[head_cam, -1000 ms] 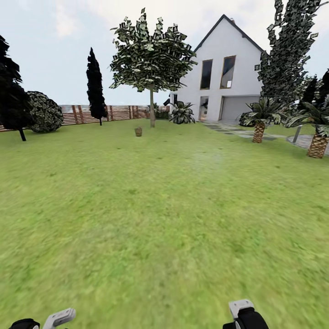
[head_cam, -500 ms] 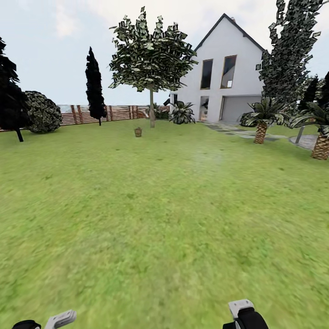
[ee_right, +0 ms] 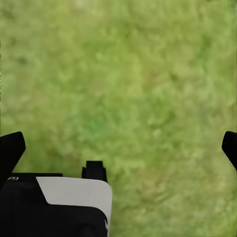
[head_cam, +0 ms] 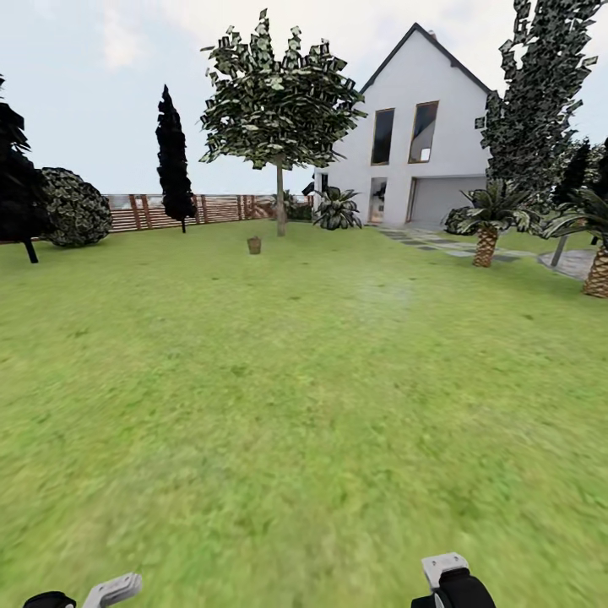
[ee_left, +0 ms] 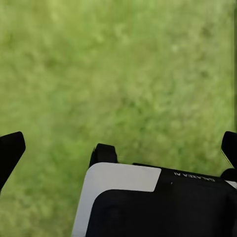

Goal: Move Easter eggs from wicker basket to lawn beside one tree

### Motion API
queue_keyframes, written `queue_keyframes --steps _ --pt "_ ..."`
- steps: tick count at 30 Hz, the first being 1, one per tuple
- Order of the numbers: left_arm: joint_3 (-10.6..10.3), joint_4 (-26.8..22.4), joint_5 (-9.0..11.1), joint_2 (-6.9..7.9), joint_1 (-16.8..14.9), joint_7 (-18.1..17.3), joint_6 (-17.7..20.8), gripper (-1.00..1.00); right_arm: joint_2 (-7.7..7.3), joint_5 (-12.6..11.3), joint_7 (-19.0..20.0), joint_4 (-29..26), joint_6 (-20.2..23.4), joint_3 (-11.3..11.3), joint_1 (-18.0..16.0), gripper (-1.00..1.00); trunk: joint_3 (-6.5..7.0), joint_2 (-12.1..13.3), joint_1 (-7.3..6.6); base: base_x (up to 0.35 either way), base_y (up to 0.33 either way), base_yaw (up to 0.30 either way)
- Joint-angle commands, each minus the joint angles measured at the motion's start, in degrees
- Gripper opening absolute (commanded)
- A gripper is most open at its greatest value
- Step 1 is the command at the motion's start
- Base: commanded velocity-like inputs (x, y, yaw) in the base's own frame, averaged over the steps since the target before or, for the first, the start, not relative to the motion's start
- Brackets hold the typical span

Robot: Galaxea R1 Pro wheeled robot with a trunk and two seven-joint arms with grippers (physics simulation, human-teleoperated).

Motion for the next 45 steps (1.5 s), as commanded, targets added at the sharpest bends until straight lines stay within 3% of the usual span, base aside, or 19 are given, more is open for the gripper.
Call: queue_keyframes --steps 1,45 --pt "0.1 0.0 -0.5 -0.01 0.0 -0.5 0.2 1.00 -0.05 0.3 0.0 0.0 0.3 0.2 0.0 1.00 -0.06 0.0 0.03 0.339 0.000 0.000" --pt "0.1 0.0 -0.4 -0.01 0.0 -0.5 0.3 1.00 -0.14 0.4 0.0 -0.1 0.4 0.0 0.0 1.00 -0.06 0.0 0.03 0.339 0.000 0.032"
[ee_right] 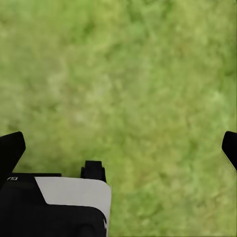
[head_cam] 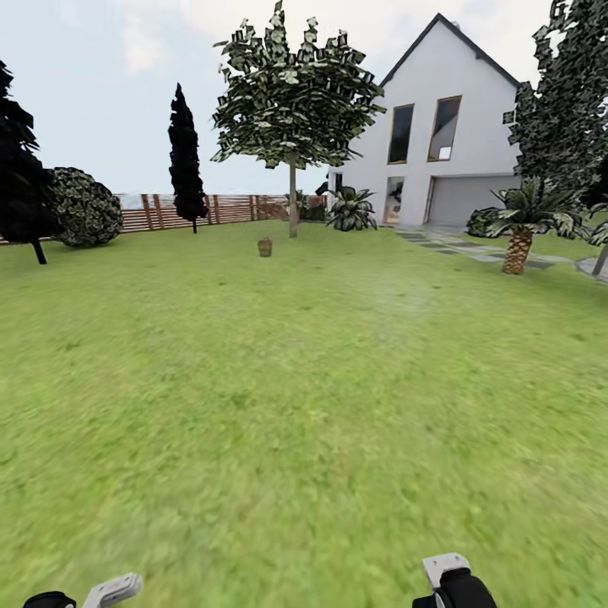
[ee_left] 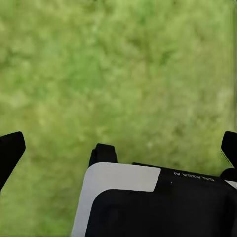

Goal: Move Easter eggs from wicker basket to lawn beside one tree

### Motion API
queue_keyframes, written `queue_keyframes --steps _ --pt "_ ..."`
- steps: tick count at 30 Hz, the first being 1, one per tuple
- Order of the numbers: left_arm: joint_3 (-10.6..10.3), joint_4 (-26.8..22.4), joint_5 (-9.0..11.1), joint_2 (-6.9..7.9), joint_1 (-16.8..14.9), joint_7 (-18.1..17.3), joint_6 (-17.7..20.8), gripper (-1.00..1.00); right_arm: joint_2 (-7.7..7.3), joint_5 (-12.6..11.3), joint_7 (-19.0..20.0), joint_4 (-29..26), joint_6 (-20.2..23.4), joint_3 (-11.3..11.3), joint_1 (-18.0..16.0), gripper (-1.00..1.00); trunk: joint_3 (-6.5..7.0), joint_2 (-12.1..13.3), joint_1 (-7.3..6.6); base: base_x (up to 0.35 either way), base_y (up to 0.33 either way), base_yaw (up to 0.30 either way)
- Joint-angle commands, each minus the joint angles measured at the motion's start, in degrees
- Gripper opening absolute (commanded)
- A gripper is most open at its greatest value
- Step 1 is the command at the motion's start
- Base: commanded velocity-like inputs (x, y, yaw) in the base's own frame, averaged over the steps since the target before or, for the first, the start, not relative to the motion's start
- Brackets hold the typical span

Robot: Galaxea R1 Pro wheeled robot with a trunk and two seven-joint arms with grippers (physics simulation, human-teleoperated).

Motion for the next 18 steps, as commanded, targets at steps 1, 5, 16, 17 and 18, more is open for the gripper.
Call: queue_keyframes --steps 1,5,16,17,18 --pt "0.1 0.0 -0.5 -0.01 0.0 -0.5 0.2 1.00 -0.05 0.3 0.0 0.0 0.3 0.2 0.0 1.00 -0.06 0.0 0.03 0.339 0.000 0.000" --pt "0.1 0.0 -0.5 -0.01 0.0 -0.5 0.2 1.00 -0.05 0.2 0.0 0.0 0.3 0.2 0.0 1.00 -0.06 0.0 0.03 0.339 0.000 0.000" --pt "0.0 0.6 -0.7 -2.20 0.0 -0.3 0.2 1.00 -0.91 0.1 0.0 0.7 0.3 0.0 0.0 1.00 -0.06 0.0 0.03 0.339 0.000 0.000" --pt "-0.9 0.7 -0.7 -2.27 0.0 -0.2 0.2 1.00 -0.89 0.2 -0.1 0.5 0.3 0.1 0.0 1.00 -0.06 0.0 0.03 0.339 0.000 0.000" --pt "-1.2 0.7 -0.8 -2.28 0.0 -0.2 0.2 1.00 -0.89 0.2 -0.1 0.5 0.4 0.1 0.0 1.00 -0.06 0.0 0.03 0.339 0.000 0.000"
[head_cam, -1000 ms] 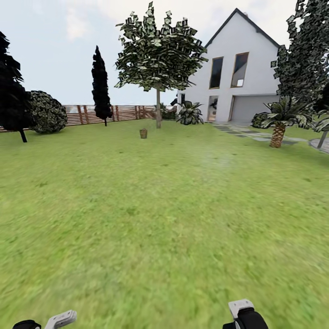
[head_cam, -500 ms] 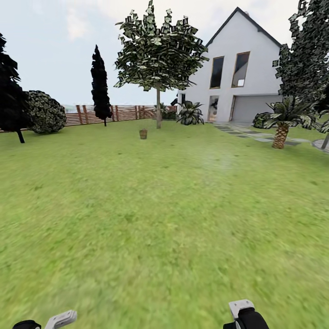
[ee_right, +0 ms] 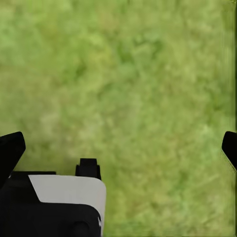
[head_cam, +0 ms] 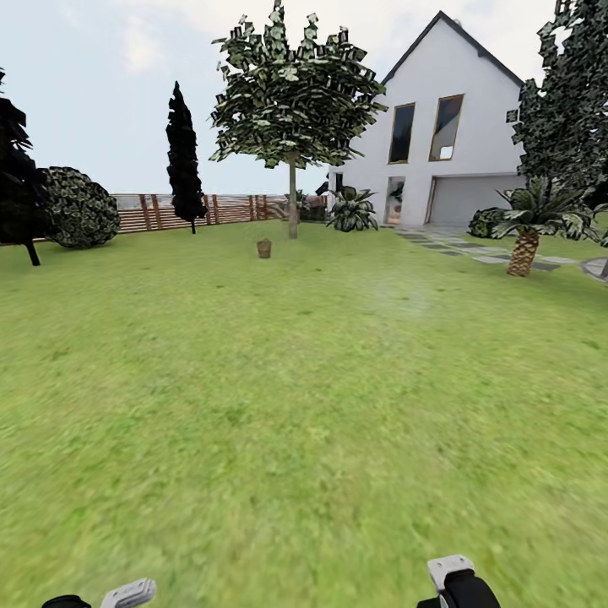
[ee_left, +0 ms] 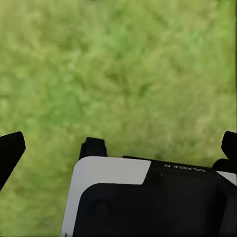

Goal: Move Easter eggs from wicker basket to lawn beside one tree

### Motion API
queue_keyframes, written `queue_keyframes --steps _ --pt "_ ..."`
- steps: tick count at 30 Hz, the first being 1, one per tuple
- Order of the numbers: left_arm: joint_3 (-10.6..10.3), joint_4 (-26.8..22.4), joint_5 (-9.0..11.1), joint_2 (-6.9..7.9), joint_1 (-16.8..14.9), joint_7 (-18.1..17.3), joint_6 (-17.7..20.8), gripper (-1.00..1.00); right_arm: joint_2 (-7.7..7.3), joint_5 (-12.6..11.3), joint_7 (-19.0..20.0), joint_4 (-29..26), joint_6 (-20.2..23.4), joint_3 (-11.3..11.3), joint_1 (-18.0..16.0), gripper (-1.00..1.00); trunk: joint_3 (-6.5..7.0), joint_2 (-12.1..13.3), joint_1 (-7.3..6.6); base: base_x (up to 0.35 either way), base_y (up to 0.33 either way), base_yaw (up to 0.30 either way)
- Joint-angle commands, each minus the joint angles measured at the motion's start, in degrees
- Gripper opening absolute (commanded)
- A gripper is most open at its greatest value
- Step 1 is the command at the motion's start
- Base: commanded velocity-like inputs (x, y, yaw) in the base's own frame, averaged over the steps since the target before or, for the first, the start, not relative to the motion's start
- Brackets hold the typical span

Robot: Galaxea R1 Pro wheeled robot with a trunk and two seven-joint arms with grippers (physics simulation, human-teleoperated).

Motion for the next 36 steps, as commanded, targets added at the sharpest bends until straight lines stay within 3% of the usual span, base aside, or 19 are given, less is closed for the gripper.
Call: queue_keyframes --steps 1,8,22,27,36 --pt "-0.1 0.0 -0.5 -0.02 0.0 -0.4 0.2 1.00 -0.07 0.3 0.0 -0.1 0.3 0.2 0.0 1.00 -0.06 0.0 0.03 0.339 0.000 0.000" --pt "-0.5 0.0 -2.0 -0.03 0.0 1.0 0.1 1.00 -0.10 0.3 -1.8 -0.5 0.3 0.1 0.0 1.00 -0.06 0.0 0.03 0.339 0.000 0.000" --pt "-0.5 0.0 -2.1 -0.02 0.0 1.1 0.1 1.00 -0.16 0.3 -2.1 -0.5 0.3 -0.1 0.0 1.00 -0.06 0.0 0.03 0.327 0.000 0.000" --pt "-0.5 0.0 -2.2 -0.03 0.0 1.3 0.0 1.00 -0.12 0.4 -2.1 -1.2 0.3 -3.9 0.0 1.00 -0.06 0.0 0.03 0.334 0.000 0.000" --pt "-0.6 0.1 -2.2 -0.03 0.0 1.3 0.0 1.00 -0.10 0.4 -2.1 -1.4 0.4 -4.6 0.0 1.00 -0.06 0.0 0.03 0.335 0.000 0.000"
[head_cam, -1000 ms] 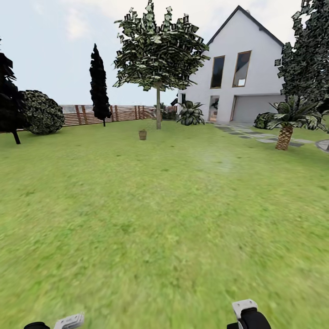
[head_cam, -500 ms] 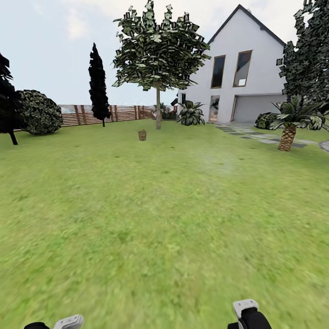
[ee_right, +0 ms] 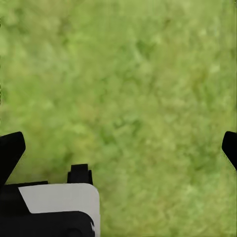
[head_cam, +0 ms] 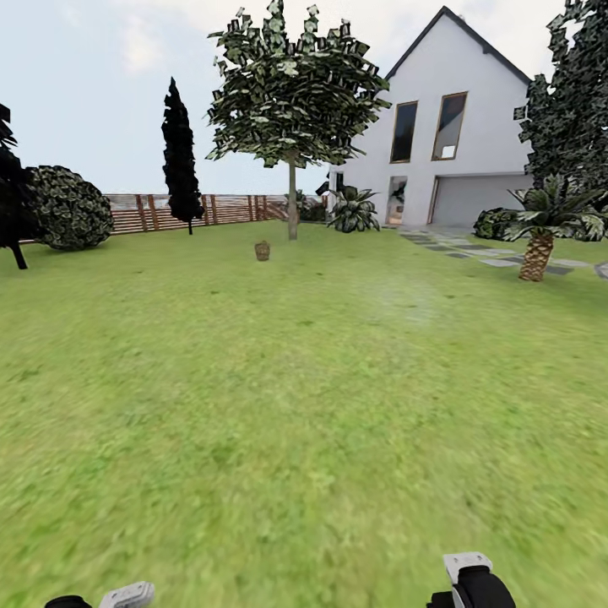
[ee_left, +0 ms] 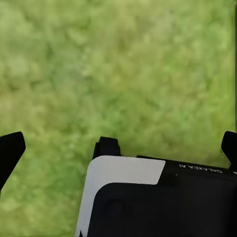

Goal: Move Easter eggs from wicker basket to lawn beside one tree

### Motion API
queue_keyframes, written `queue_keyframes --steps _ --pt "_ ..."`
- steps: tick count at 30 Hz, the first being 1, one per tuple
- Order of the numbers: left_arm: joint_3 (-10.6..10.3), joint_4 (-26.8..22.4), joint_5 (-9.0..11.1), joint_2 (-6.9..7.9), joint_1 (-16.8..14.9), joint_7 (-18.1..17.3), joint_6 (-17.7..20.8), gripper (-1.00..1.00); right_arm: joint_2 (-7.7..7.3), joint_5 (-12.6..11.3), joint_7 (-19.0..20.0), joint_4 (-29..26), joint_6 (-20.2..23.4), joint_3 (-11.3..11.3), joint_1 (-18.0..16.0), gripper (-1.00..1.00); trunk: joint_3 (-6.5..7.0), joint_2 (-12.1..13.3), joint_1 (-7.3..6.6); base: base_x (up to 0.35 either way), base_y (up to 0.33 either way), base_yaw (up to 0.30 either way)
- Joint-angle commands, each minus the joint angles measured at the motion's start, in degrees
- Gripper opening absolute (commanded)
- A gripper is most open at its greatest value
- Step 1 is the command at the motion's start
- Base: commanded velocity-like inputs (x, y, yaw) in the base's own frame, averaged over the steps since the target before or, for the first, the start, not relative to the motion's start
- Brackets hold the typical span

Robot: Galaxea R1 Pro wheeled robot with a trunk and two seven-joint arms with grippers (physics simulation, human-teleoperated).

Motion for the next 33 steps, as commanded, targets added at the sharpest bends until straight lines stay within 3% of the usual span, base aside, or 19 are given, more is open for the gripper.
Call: queue_keyframes --steps 1,8,18,33 --pt "0.1 -0.1 -0.2 -0.01 0.0 -0.4 0.3 1.00 0.00 0.4 0.2 -0.1 0.3 0.0 0.0 1.00 -0.06 0.0 0.03 0.335 0.000 0.000" --pt "0.1 -0.1 -0.4 0.02 0.0 -0.3 0.2 1.00 0.06 0.4 0.2 0.0 0.3 0.0 0.0 1.00 -0.06 0.0 0.03 0.335 0.000 0.000" --pt "0.7 -0.8 -0.5 1.66 0.0 -0.4 0.3 1.00 0.05 0.5 0.2 -0.1 0.3 0.1 0.0 1.00 -0.06 0.0 0.03 0.335 0.000 0.000" --pt "0.4 -0.3 -0.5 1.46 0.0 -0.4 0.3 1.00 0.13 0.5 0.2 0.1 0.3 0.1 0.0 1.00 -0.06 0.0 0.03 0.335 0.000 0.000"
